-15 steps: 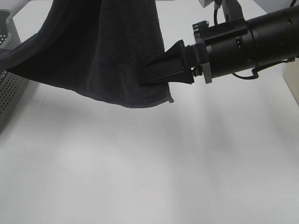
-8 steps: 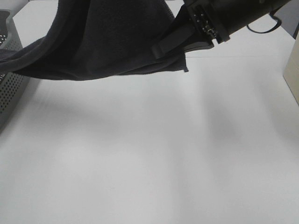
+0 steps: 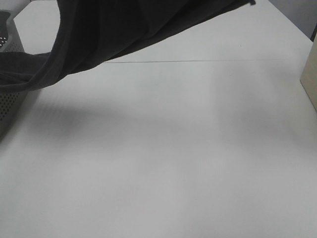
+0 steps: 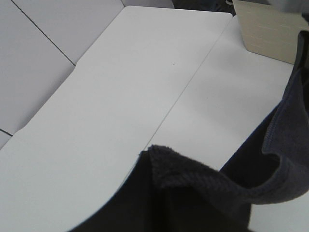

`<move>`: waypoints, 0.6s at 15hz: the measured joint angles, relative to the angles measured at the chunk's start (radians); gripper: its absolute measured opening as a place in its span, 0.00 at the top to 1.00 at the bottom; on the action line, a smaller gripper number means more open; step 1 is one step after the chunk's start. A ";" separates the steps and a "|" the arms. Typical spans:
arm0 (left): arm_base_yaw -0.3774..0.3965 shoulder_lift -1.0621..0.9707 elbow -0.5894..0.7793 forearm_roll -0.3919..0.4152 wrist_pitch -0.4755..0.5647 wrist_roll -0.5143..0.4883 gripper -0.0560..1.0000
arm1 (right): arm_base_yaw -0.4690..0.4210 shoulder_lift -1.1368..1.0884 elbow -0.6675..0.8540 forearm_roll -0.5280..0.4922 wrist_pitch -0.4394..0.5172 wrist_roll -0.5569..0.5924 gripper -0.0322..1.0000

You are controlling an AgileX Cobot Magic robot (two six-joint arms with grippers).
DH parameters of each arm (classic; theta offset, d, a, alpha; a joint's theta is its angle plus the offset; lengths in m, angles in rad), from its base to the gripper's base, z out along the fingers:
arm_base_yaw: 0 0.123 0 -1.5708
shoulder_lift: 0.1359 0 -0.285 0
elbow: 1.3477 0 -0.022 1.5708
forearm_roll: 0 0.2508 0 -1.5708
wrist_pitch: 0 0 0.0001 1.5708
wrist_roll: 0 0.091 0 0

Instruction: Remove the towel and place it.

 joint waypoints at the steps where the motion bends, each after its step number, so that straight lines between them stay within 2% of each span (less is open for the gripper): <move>1: 0.000 0.014 0.000 0.011 -0.032 0.000 0.95 | 0.000 0.017 -0.065 -0.039 0.001 0.017 0.95; 3: 0.000 0.038 0.000 0.020 -0.138 0.001 0.95 | 0.000 0.048 -0.195 -0.097 0.002 0.031 0.95; 4: 0.000 0.049 0.000 0.029 -0.215 0.001 0.95 | 0.000 0.059 -0.246 -0.121 0.002 0.031 0.95; 5: 0.000 0.066 0.000 0.072 -0.333 0.001 0.95 | 0.000 0.064 -0.303 -0.163 0.002 0.016 0.95; 6: 0.000 0.083 0.000 0.117 -0.418 0.001 0.95 | 0.000 0.064 -0.325 -0.191 -0.031 -0.008 0.95; 9: 0.003 0.116 0.000 0.195 -0.569 -0.010 0.95 | 0.000 0.068 -0.332 -0.264 -0.236 -0.051 0.95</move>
